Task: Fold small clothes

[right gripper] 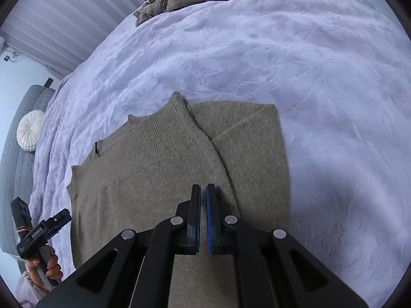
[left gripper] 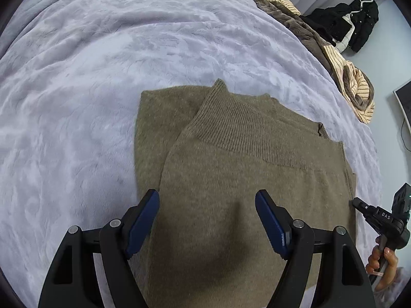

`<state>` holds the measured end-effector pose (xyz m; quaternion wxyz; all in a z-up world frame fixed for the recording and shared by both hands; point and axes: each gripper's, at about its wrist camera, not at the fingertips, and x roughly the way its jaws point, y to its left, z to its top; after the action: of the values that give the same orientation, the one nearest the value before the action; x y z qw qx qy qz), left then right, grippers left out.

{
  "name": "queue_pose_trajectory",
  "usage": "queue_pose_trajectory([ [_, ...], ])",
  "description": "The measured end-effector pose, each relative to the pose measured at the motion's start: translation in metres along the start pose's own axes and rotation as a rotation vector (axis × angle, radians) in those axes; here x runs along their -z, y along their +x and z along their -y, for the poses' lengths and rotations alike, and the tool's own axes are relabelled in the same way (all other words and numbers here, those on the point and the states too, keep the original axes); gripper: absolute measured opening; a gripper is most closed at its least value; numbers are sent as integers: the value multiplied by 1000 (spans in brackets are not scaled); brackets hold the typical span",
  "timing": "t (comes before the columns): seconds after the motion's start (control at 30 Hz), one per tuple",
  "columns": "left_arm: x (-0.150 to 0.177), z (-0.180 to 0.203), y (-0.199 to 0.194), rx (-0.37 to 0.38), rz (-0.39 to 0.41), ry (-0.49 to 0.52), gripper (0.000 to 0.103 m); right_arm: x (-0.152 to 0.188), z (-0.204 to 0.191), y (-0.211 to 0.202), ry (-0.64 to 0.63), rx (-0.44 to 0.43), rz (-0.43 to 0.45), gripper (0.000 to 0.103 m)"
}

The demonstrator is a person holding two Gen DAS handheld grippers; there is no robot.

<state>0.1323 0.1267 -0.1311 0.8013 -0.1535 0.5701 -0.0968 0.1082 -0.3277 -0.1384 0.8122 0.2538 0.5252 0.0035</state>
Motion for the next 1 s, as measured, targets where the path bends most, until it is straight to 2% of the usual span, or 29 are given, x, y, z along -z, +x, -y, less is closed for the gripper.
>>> queue_pose_trajectory([
  [0.17,34,-12,-19,-26,-31,-34,78,31,-3,-16,33,-51,-45,6],
  [0.23,47,-17,-27,-33,-42,-49,78,46,-5,-20,40,-74,-73,17],
  [0.3,58,-22,-32,-34,-54,-64,78,61,-5,-22,64,-98,-96,46],
  [0.43,79,-31,-37,-27,-90,-115,78,90,-1,-25,117,-133,-140,47],
  [0.6,106,-52,-26,69,-168,-274,78,122,9,-27,180,-154,-183,47],
  [0.7,110,-56,-18,92,-160,-319,78,131,29,-25,295,-157,-165,47],
  [0.8,105,-55,-15,96,-133,-328,76,128,48,-26,422,-190,-89,47],
  [0.83,102,-55,-15,85,-122,-333,64,126,54,-25,464,-204,-60,47],
  [0.87,100,-54,-13,63,-125,-330,40,124,60,-23,510,-220,-36,47],
  [0.9,98,-53,-9,52,-137,-321,29,122,66,-19,558,-240,-22,47],
  [0.93,97,-52,-8,64,-138,-319,23,121,70,-16,597,-252,-21,44],
  [0.97,96,-51,-10,55,-128,-310,22,119,72,-13,615,-253,-28,21],
  [1.0,96,-47,-15,42,-115,-279,21,115,70,-13,595,-240,-37,9],
])
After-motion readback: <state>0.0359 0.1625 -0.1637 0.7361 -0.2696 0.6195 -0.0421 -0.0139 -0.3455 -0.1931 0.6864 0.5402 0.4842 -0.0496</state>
